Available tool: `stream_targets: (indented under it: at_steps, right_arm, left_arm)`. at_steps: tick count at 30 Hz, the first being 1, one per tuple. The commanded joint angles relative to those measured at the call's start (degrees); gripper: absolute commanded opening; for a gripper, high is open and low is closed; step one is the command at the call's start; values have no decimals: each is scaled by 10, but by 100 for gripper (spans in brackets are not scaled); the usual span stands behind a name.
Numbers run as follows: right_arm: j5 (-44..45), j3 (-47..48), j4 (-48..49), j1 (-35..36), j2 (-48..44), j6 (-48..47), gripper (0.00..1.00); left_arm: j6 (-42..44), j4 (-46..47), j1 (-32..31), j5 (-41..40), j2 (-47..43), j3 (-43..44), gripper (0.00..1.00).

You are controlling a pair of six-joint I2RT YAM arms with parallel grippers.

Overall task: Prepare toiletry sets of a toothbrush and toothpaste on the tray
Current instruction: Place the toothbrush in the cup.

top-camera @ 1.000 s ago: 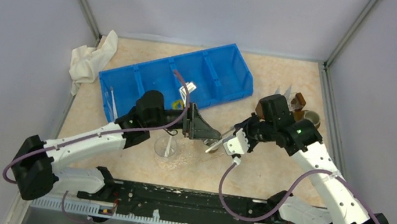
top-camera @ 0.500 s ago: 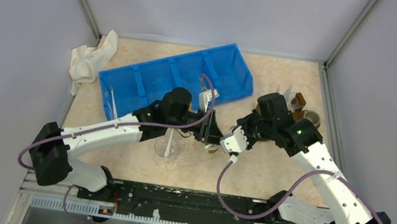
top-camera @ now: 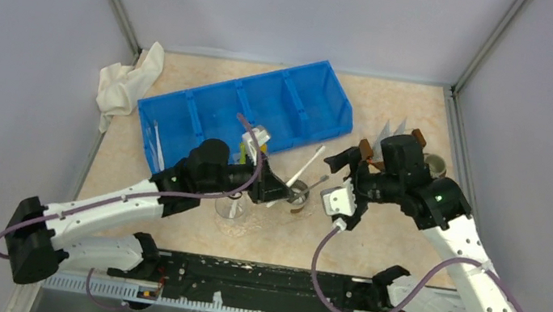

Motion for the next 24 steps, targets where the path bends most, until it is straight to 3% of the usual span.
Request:
stream_targets:
  at_steps: [1, 5, 10, 18, 24]
  right_arm:
    - [-233, 45, -44, -50, -35, 62, 99]
    - [-341, 45, 8, -79, -39, 228, 99]
    - [-406, 35, 100, -97, -25, 421, 99]
    - [-424, -7, 273, -130, 1, 635, 99]
    - [-463, 11, 345, -168, 35, 728, 98]
  left_arm:
    - [38, 143, -3, -73, -83, -81, 0]
    - [74, 251, -3, -90, -120, -147, 0]
    - [153, 333, -3, -129, -122, -165, 0]
    - [268, 482, -3, -181, -91, -177, 0]
    - [364, 659, -3, -195, 8, -146, 0]
